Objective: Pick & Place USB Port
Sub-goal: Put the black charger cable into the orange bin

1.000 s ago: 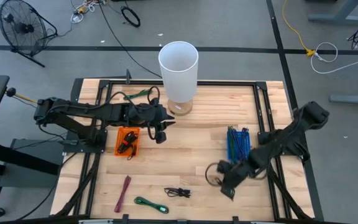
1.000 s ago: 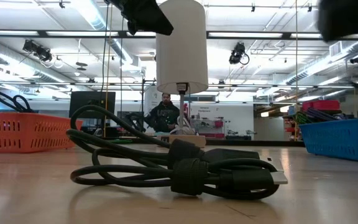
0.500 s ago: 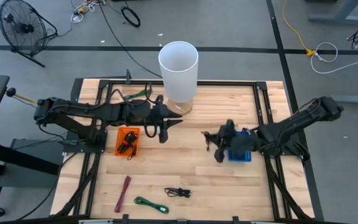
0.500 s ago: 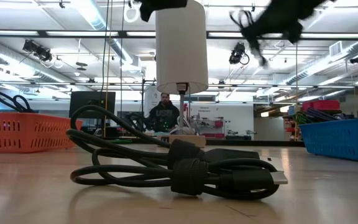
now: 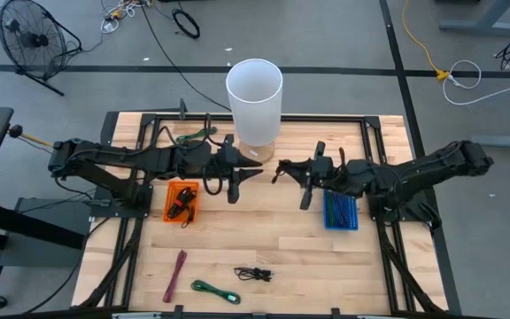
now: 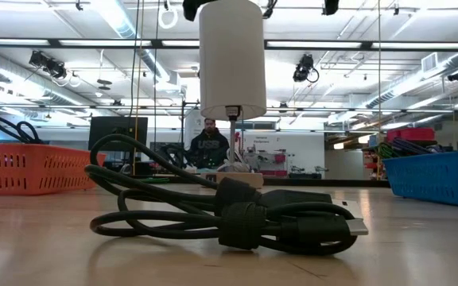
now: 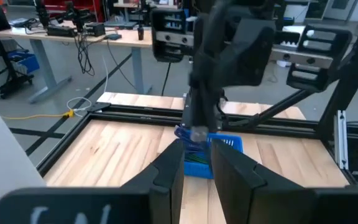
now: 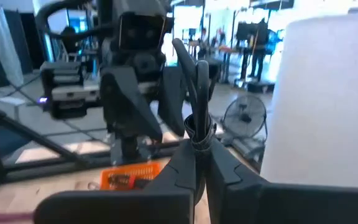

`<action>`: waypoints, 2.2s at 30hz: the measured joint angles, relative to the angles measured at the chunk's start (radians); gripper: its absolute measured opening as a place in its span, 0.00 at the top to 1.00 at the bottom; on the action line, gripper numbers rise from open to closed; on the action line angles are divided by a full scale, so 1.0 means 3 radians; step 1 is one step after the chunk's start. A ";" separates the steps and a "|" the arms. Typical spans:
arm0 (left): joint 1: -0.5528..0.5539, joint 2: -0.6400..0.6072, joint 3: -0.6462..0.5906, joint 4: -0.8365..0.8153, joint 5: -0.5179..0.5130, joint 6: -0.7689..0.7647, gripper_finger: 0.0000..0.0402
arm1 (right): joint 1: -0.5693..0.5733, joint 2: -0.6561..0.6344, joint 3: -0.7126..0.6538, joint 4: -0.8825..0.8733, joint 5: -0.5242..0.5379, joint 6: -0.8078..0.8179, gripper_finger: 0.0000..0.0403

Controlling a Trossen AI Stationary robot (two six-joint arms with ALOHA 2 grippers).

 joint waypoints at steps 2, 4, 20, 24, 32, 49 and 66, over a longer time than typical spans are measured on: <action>0.0001 0.0000 0.0000 0.0035 0.0000 0.0000 0.78 | -0.0060 0.0021 0.0000 0.0076 -0.0107 -0.0060 0.99; 0.0001 0.0000 0.0000 0.0075 0.0014 0.0000 0.78 | -0.0120 0.0081 0.0001 0.0217 -0.0295 -0.0106 0.99; 0.0000 0.0007 0.0000 0.0121 0.0124 -0.0025 0.78 | -0.0413 0.0495 0.0000 0.0923 -0.0961 -0.0247 0.99; 0.0003 0.0006 0.0000 0.0097 0.0104 -0.0025 0.78 | -0.0459 0.0554 0.0000 0.1009 -0.0979 -0.0225 0.99; 0.0032 0.0001 0.0001 0.0141 0.0126 -0.0014 0.78 | -0.0412 0.0560 -0.0005 0.1173 -0.1155 -0.0156 0.99; 0.0091 0.0018 0.0001 0.0038 0.0152 0.0064 0.78 | -0.0311 0.0568 -0.0004 0.1066 -0.1112 -0.0126 1.00; 0.0095 0.0015 0.0000 -0.0066 0.0226 0.0151 0.99 | -0.0400 0.0564 -0.0004 0.0939 -0.1088 -0.0144 0.93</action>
